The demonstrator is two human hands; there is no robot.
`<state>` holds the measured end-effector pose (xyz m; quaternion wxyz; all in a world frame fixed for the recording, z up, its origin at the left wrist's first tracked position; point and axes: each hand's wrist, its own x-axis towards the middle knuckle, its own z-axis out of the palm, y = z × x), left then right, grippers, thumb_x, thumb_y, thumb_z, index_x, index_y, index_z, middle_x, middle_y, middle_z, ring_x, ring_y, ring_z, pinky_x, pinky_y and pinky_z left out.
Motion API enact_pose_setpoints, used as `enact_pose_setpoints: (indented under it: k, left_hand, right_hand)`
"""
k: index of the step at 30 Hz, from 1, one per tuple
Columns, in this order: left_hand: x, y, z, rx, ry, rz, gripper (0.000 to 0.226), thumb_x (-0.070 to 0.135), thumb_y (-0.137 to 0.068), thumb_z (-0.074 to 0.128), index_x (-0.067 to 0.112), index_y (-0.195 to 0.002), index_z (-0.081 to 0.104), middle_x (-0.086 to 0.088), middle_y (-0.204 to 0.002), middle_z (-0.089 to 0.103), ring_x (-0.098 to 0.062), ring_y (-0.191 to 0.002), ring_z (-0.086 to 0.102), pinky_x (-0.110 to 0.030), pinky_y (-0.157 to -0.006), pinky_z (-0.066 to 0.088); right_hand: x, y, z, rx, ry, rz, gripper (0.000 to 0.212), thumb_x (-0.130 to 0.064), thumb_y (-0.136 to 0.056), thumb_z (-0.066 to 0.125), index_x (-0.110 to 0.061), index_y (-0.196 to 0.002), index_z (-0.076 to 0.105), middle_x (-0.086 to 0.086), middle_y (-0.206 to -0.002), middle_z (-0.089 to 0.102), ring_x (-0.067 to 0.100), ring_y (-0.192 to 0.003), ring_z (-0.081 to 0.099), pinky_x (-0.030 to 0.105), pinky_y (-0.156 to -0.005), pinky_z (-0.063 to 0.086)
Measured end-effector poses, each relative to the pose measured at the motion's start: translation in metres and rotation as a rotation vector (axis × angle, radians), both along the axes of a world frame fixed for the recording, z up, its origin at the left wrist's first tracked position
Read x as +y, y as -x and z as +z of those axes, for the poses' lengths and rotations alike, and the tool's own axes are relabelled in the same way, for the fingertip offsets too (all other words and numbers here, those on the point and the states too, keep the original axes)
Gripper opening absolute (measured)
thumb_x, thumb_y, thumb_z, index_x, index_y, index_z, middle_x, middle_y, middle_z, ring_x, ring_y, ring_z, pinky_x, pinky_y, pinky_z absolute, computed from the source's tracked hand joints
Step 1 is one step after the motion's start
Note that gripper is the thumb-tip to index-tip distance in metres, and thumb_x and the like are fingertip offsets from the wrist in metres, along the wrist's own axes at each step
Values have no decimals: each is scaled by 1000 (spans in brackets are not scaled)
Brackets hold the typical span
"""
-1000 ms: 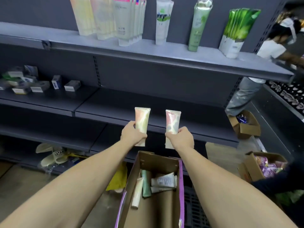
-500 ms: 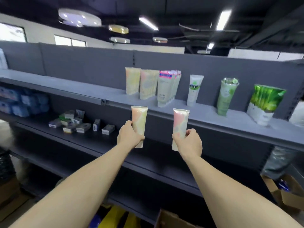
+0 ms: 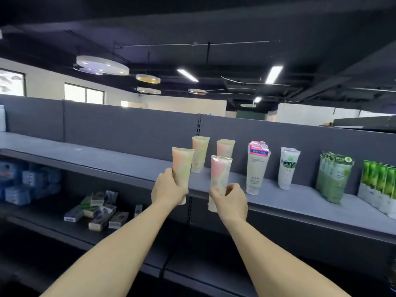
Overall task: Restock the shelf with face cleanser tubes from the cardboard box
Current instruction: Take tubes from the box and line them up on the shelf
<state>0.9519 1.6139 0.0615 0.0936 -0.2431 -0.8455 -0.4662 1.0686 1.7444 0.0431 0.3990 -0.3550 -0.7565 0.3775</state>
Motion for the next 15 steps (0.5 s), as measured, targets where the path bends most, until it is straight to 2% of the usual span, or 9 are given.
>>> enact_pose_setpoints:
  k: [3, 9, 11, 13, 15]
  left_hand:
    - [-3, 25, 12, 14, -24, -33, 38, 24, -72, 71, 21, -103, 49, 1, -102, 57, -20, -88, 56, -32, -64, 41]
    - [5, 60, 19, 11, -74, -96, 47, 23, -70, 74, 22, -110, 51, 3, -106, 58, -20, -91, 57, -35, -69, 50]
    - [13, 70, 19, 10, -81, -113, 49, 22, -70, 74, 21, -114, 51, 2, -108, 58, -20, -93, 58, -35, -70, 50]
    - [24, 82, 21, 24, -73, -130, 53, 23, -70, 75, 20, -118, 50, 2, -110, 58, -20, -96, 58, -37, -73, 51]
    - [37, 92, 22, 31, -70, -147, 54, 24, -70, 74, 20, -119, 50, 2, -110, 58, -21, -97, 58, -39, -77, 53]
  right_hand:
    - [-2, 23, 11, 2, -23, -46, 35, -45, -78, 70, -23, -98, 52, -7, -91, 59, 10, -75, 58, 29, -62, 45]
    - [10, 53, 23, 40, -46, -123, 37, -45, -80, 72, -22, -99, 51, -5, -97, 58, 13, -80, 57, 29, -64, 43]
    - [22, 64, 24, 48, -54, -158, 38, -44, -80, 74, -22, -100, 50, -3, -100, 58, 14, -82, 59, 30, -65, 47]
    - [37, 74, 23, 45, -45, -215, 41, -43, -78, 76, -22, -101, 49, 0, -103, 59, 18, -84, 61, 37, -72, 55]
    - [52, 82, 20, 28, -27, -260, 43, -40, -78, 77, -20, -103, 49, 2, -105, 59, 22, -89, 62, 43, -79, 56]
